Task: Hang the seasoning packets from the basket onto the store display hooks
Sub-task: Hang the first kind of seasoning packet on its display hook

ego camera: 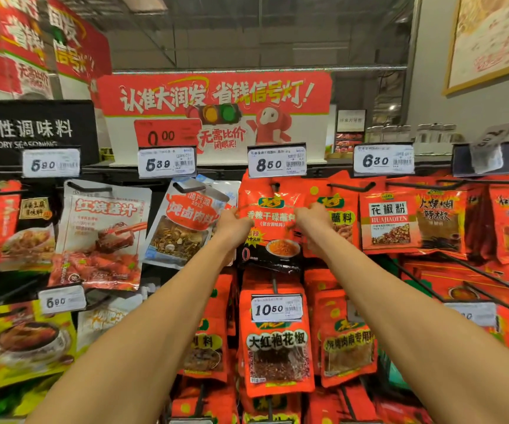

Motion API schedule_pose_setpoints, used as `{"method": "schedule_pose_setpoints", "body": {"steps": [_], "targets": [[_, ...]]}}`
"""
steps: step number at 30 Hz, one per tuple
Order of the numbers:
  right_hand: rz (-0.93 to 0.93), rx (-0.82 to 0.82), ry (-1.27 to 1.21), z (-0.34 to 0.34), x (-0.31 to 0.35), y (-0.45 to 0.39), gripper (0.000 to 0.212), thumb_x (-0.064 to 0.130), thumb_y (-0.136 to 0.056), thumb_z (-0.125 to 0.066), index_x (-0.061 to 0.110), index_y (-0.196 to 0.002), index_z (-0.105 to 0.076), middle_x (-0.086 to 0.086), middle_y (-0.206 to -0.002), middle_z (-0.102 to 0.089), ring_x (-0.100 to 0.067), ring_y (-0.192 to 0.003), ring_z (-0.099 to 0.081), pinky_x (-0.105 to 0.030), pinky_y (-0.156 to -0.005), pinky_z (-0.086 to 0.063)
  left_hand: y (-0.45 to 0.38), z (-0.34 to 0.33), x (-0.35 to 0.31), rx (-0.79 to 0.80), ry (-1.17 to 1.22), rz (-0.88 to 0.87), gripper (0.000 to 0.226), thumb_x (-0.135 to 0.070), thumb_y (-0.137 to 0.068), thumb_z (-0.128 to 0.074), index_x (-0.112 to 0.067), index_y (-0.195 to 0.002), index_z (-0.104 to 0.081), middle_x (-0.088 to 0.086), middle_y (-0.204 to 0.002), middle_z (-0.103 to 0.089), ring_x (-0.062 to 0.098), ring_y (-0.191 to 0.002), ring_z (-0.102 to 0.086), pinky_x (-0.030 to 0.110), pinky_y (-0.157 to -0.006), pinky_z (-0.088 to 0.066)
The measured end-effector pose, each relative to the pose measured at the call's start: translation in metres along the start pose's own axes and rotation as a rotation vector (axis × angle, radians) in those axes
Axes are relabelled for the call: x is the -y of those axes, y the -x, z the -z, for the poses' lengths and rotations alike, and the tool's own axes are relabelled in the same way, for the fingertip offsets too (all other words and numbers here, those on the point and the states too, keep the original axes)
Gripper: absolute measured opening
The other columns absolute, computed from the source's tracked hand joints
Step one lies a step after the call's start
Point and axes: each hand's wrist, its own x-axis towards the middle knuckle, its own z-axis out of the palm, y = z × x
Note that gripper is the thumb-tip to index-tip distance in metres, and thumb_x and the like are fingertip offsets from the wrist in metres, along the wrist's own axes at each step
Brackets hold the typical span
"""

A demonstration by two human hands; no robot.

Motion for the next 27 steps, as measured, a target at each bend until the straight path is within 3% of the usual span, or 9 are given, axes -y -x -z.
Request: {"method": "schedule_pose_setpoints", "body": {"steps": [3,6,10,16,20,27], "targets": [[0.052,-0.013,0.015,0.031,-0.001,0.018,0.020,0.019,-0.095,-0.055,0.015,-0.112,-0.065,-0.004,-0.094,-0.066,-0.022,-0.078,-0.063,-0.026,-0.067,-0.047,0.024,0.009,-0.018,-0.032,-0.054,-0.032,0.035,-0.004,-0.096,-0.059,-0.009,-0.130,-0.059,0.011,-0.113,-0.068,0.008,-0.070,-0.059,0.018,-0.058,-0.049],[-0.007,0.123,-0.204,0.063,0.003,0.046,0.011,0.010,-0.097,-0.055,0.011,-0.097,-0.066,-0.007,-0.074,-0.066,-0.016,-0.055,-0.061,-0.025,-0.051,-0.049,0.053,0.012,-0.035,-0.022,-0.033,-0.004,0.018,-0.006,-0.098,-0.055,-0.012,-0.110,-0.068,0.009,-0.112,-0.071,0.019,-0.087,-0.069,0.029,-0.073,-0.053],[0.022,0.211,-0.246,0.117,0.005,0.092,0.015,0.006,-0.095,-0.055,0.007,-0.086,-0.067,-0.009,-0.067,-0.068,-0.017,-0.047,-0.061,-0.021,-0.043,-0.048,0.101,0.002,-0.054,0.089,0.150,0.045,0.013,-0.011,-0.099,-0.060,-0.006,-0.107,-0.068,0.010,-0.091,-0.076,0.020,-0.072,-0.071,0.029,-0.065,-0.057],[0.012,0.218,-0.344,0.216,-0.047,0.147,0.019,0.004,-0.095,-0.055,0.006,-0.080,-0.067,-0.012,-0.060,-0.066,-0.020,-0.044,-0.061,-0.022,-0.039,-0.047,0.187,-0.036,-0.041,0.166,0.231,0.036,0.015,-0.015,-0.100,-0.058,-0.011,-0.097,-0.072,0.010,-0.086,-0.077,0.018,-0.068,-0.071,0.025,-0.060,-0.058],[-0.133,0.215,-0.371,0.275,-0.122,0.173,0.021,0.005,-0.100,-0.051,0.002,-0.085,-0.065,-0.012,-0.059,-0.065,-0.017,-0.043,-0.060,-0.020,-0.039,-0.047,0.242,-0.081,0.005,0.163,0.238,0.194,0.017,-0.011,-0.099,-0.055,-0.010,-0.093,-0.072,0.009,-0.083,-0.075,0.016,-0.064,-0.069,0.025,-0.060,-0.056],[-0.519,0.267,-0.227,0.324,-0.277,0.214,0.022,0.005,-0.097,-0.052,0.004,-0.079,-0.065,-0.010,-0.055,-0.064,-0.018,-0.041,-0.057,-0.020,-0.039,-0.045,0.328,-0.181,0.120,0.089,0.205,0.635,0.021,-0.006,-0.098,-0.052,-0.011,-0.091,-0.071,0.005,-0.075,-0.072,0.016,-0.059,-0.063,0.023,-0.056,-0.050]]}}
